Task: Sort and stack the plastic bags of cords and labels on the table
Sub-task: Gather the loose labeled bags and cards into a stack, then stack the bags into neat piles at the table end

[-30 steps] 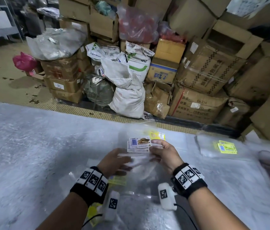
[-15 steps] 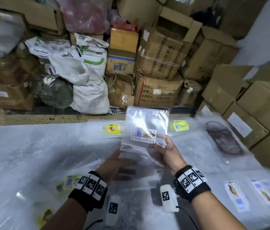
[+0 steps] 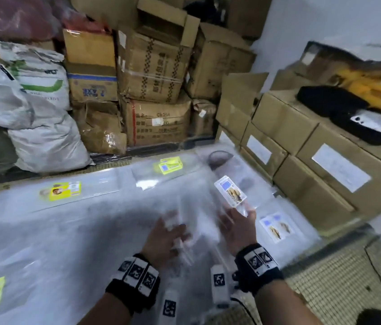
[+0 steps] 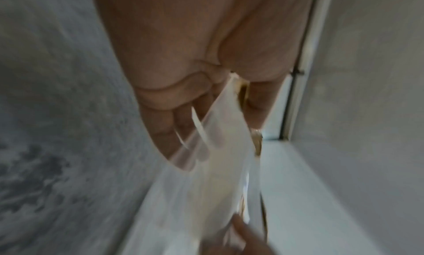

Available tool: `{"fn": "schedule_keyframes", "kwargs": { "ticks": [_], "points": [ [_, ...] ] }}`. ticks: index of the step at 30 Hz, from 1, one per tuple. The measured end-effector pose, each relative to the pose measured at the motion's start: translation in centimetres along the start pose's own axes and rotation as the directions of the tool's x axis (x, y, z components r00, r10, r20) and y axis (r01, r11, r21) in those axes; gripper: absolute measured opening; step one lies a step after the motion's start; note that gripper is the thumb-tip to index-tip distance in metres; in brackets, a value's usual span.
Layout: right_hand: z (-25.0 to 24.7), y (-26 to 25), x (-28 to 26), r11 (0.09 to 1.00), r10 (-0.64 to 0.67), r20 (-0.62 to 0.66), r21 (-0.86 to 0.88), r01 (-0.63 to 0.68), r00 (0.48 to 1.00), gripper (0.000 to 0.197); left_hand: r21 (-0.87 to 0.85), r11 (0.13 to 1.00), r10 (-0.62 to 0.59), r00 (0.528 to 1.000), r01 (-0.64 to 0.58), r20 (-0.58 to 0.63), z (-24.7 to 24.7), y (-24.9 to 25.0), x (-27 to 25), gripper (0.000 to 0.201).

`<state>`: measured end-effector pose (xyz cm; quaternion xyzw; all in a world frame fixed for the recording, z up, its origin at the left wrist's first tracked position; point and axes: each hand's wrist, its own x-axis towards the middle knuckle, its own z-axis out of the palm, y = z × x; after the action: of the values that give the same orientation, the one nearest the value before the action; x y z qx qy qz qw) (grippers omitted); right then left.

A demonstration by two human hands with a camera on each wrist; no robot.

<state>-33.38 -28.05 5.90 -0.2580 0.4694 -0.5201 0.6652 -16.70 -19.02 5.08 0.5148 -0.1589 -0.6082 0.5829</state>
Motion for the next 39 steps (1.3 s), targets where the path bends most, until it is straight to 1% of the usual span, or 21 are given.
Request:
{"fn": "schedule_keyframes", "kwargs": {
  "ticks": [4,6,10,11,13,14,17,18,19,21,22,23,26,28,30,32,33,35,36,37,39],
  "points": [
    [-5.7,-1.7,1.7,0.996,0.083,-0.086,0.036,-0.080,0.993,0.024,0.228,0.962,0.162,0.987,-0.153,-0.020,5.4,-2.6,1.4,0.033],
    [-8.4,-3.1,3.1,0.990,0.139,-0.173,0.052,-0.132,0.975,0.018,0.289,0.940,0.194,0.981,-0.183,-0.008,7.3,-3.5,1.9,0.030],
    [-13.2,-6.6,5.4,0.967,0.220,-0.168,0.170,-0.191,0.961,0.013,0.389,0.901,0.196,0.980,-0.192,0.030,10.1,-5.1,3.1,0.026],
    [-14.7,-7.2,6.0,0.982,0.147,-0.195,0.144,-0.120,0.970,0.011,0.424,0.888,0.184,0.982,-0.178,0.027,10.5,-5.5,3.5,0.027],
    [-17.2,-8.2,6.7,0.998,0.054,-0.239,0.038,-0.046,0.969,0.028,0.475,0.872,0.143,0.990,-0.119,-0.015,10.9,-6.2,4.4,0.035],
    [-17.9,-8.9,6.8,0.999,0.031,-0.219,-0.026,-0.038,0.975,0.033,0.498,0.863,0.122,0.992,-0.086,-0.040,11.0,-6.5,4.8,0.033],
    [-19.5,-9.6,7.3,0.974,-0.068,-0.215,-0.227,0.018,0.974,0.032,0.591,0.806,0.095,0.993,-0.037,-0.067,11.3,-7.6,5.6,0.021],
    [-19.8,-9.6,7.3,0.964,-0.075,-0.229,-0.266,0.012,0.970,0.034,0.640,0.768,0.095,0.993,-0.032,-0.065,11.4,-7.9,5.9,0.017],
    [-20.1,-9.6,7.3,0.953,-0.081,-0.221,-0.302,0.010,0.972,0.035,0.720,0.694,0.106,0.992,-0.029,-0.063,11.5,-8.0,6.1,0.013],
    [-20.8,-9.2,7.4,0.922,-0.092,-0.207,-0.388,0.005,0.974,0.039,0.875,0.484,0.131,0.990,-0.020,-0.050,11.7,-8.2,6.4,0.009],
    [-21.1,-8.9,7.4,0.900,-0.100,-0.192,-0.436,0.006,0.976,0.041,0.907,0.421,0.141,0.989,-0.017,-0.047,11.7,-8.4,6.5,0.012],
    [-21.4,-8.6,7.5,0.875,-0.110,-0.184,-0.483,0.007,0.977,0.043,0.917,0.400,0.138,0.989,-0.012,-0.047,11.7,-8.5,6.5,0.014],
    [-21.9,-8.4,7.5,0.772,-0.132,-0.169,-0.635,-0.005,0.977,0.044,0.929,0.369,0.124,0.990,0.022,-0.072,11.6,-9.0,6.6,0.014],
    [-22.2,-8.5,7.6,0.712,-0.124,-0.186,-0.701,-0.043,0.975,0.045,0.928,0.366,0.117,0.985,0.073,-0.124,11.4,-9.2,6.6,0.021],
    [-22.6,-8.7,7.9,0.626,-0.158,-0.205,-0.777,-0.062,0.966,0.053,0.938,0.321,0.118,0.977,0.132,-0.177,11.4,-9.2,6.4,0.044],
    [-22.9,-8.9,8.3,0.451,-0.254,-0.161,-0.892,-0.031,0.954,0.061,0.967,0.176,0.168,0.963,0.183,-0.212,11.5,-9.1,5.6,0.072],
    [-23.0,-8.8,8.4,0.336,-0.305,-0.111,-0.942,-0.003,0.946,0.061,0.972,0.138,0.222,0.951,0.189,-0.216,11.5,-9.1,5.2,0.083],
    [-22.4,-8.5,8.2,0.110,-0.376,0.029,-0.991,0.076,0.926,0.061,0.977,0.146,0.293,0.937,0.154,-0.192,11.6,-9.2,4.5,0.100],
    [-21.8,-8.0,8.1,0.028,-0.381,0.112,-0.991,0.132,0.918,0.061,0.982,0.148,0.294,0.943,0.117,-0.157,11.5,-9.5,4.4,0.108],
    [-21.1,-7.5,7.9,-0.027,-0.354,0.204,-0.978,0.208,0.913,0.062,0.987,0.133,0.271,0.955,0.086,-0.120,11.5,-9.8,4.4,0.113],
    [-19.6,-5.7,7.5,-0.108,-0.181,0.365,-0.930,0.350,0.913,0.069,0.996,0.058,0.168,0.983,0.071,-0.080,11.3,-10.4,4.6,0.117]
  ]
}}
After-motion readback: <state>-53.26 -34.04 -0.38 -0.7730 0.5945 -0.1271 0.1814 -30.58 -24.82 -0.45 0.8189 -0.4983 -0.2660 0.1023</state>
